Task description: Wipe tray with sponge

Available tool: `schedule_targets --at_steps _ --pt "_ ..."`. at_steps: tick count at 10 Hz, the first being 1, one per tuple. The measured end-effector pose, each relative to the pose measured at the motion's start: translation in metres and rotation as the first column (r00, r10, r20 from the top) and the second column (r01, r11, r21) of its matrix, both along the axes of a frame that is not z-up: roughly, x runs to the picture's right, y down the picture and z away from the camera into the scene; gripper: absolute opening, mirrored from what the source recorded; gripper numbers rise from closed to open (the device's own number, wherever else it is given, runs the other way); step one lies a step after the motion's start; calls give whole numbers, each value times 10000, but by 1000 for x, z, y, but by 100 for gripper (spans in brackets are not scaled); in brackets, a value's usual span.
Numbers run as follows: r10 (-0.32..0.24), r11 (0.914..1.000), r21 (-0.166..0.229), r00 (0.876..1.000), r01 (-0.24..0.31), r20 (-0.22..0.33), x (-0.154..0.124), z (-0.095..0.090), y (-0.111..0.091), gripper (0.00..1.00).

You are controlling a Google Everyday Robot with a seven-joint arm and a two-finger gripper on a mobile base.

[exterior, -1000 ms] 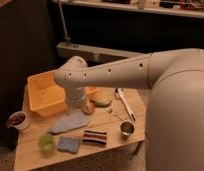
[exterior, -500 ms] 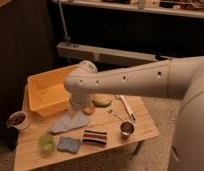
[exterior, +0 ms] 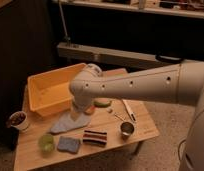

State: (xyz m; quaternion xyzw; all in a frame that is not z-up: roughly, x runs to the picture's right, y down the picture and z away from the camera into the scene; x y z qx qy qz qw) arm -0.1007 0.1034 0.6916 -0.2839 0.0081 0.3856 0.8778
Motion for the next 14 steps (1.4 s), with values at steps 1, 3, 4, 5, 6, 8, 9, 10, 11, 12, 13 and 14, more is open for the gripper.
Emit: schedule_targets --at_steps 1,3,4,5,6,8,9,10,11,12,13,14 --pt "192 9998 -78 9998 -191 36 -5 0 5 65" --pt "-321 9995 30 9943 320 1019 -20 0 37 65" --pt "-773 9970 162 9852 757 1530 -26 1 52 65" --pt "-1442 9895 305 9643 1410 2219 -38 6 77 65" --pt "-1871 9822 364 9472 1840 2606 -47 10 92 65" --pt "-2981 9529 482 8955 2995 3304 -66 27 124 65" --pt "-3310 9407 468 8792 3359 3426 -69 33 130 65" --pt "-3605 9287 470 8660 3678 3466 -70 40 134 65" --pt "-3884 9159 459 8515 3988 3524 -75 45 139 65" --pt "-4039 9081 425 8443 4166 3522 -76 47 141 65" --pt "-4166 9008 339 8397 4329 3485 -75 51 146 65" --pt "-4270 8944 242 8365 4467 3435 -78 54 152 65"
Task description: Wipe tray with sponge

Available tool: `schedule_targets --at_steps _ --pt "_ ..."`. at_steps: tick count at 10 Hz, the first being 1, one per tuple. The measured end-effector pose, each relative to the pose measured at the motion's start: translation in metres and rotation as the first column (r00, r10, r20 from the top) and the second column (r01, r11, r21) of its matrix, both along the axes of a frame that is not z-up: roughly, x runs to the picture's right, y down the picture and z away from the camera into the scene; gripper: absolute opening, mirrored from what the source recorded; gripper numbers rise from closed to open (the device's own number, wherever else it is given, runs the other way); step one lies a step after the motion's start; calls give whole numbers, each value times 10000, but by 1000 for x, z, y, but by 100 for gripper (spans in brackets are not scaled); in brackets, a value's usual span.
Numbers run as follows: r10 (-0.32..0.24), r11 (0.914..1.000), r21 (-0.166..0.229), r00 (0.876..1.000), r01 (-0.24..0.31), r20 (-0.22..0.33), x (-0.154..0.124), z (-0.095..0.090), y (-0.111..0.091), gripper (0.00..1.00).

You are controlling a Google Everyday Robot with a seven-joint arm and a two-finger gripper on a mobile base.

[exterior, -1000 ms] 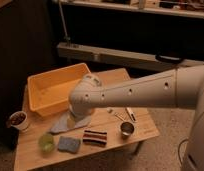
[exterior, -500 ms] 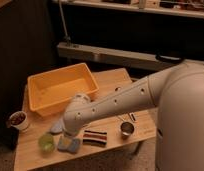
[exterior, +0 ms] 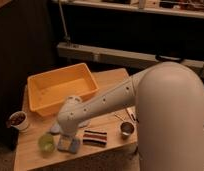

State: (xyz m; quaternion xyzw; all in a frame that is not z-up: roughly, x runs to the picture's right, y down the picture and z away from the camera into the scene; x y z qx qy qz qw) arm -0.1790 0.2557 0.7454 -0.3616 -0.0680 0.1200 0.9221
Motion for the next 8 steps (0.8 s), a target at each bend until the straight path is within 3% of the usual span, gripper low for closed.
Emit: schedule_targets --at_steps 5,8 --pt "-626 9980 -160 9964 618 -576 -12 18 25 63" --pt "-678 9971 -391 9941 647 -850 -12 22 30 34"
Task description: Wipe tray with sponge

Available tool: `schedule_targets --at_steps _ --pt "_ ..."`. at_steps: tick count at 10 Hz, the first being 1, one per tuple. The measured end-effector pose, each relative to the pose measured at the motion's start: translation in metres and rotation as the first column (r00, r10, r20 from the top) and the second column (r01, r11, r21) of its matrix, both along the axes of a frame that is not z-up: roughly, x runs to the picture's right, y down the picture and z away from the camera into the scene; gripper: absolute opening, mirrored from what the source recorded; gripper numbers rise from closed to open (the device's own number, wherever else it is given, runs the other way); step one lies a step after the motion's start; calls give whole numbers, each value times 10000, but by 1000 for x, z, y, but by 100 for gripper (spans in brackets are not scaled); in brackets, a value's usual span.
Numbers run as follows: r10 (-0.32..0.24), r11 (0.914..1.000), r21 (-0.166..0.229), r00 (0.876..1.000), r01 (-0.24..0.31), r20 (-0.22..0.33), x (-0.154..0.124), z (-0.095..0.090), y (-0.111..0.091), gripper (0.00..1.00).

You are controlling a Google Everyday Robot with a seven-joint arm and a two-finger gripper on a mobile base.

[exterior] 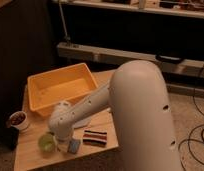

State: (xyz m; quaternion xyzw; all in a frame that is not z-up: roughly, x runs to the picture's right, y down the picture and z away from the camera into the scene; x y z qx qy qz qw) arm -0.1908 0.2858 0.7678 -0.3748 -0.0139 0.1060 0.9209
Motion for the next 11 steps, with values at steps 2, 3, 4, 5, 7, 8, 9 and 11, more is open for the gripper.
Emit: schedule_targets --at_steps 2,3,4,5,7,8,9,11 --pt "506 9987 28 9977 -506 -451 11 -3 -8 14" --pt "856 9963 92 9941 -852 -659 17 -9 -18 5" --pt "1212 9926 211 9883 -1198 -923 25 -19 -32 0" --pt "1493 9886 372 9814 -1458 -1210 35 -30 -51 0" --pt "2039 9783 713 9650 -1945 -1650 51 -54 -100 0" --pt "2282 9726 893 9559 -2149 -1850 59 -64 -130 0" --pt "2430 9686 1028 9491 -2263 -2002 64 -72 -155 0" --pt "2777 9577 1405 9347 -2512 -2218 69 -82 -225 0"
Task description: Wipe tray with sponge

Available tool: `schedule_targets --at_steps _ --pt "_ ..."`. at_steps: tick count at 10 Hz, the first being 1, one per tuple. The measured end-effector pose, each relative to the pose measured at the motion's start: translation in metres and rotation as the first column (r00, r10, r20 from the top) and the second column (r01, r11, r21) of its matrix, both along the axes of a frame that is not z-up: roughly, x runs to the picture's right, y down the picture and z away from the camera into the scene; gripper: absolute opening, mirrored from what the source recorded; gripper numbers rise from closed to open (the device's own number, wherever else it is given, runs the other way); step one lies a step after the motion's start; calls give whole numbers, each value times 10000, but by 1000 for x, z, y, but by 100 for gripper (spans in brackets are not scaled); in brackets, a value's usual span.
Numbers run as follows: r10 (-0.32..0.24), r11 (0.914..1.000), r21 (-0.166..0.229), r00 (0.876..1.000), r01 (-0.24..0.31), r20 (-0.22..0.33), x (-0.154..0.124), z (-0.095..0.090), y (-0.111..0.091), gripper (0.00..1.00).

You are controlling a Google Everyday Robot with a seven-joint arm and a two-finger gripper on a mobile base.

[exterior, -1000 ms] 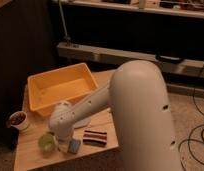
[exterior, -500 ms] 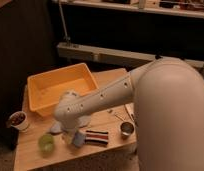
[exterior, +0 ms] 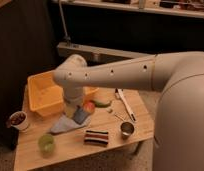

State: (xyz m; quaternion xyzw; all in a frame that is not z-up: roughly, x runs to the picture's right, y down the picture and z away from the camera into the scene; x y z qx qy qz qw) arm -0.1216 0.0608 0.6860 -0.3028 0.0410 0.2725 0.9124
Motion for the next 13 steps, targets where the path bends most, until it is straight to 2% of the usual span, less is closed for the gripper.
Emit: schedule_targets --at_steps 2,3,4,5,8,9,10,11,13 --pt "485 9982 354 9986 -477 -233 5 6 -72 0" --pt "705 9965 476 9970 -690 -315 6 13 -97 0" --pt "935 9941 584 9948 -911 -406 7 24 -121 0" --pt "1202 9901 791 9916 -1163 -466 0 41 -152 0" --pt "1784 9785 1056 9840 -1770 -40 -41 83 -204 0" --pt "1979 9754 971 9802 -1980 111 -51 101 -211 0" --pt "2050 9745 894 9786 -2058 185 -59 112 -209 0" --pt "2138 9738 747 9767 -2146 177 -64 130 -201 0" --pt "2254 9734 412 9742 -2255 71 -62 173 -171 0"
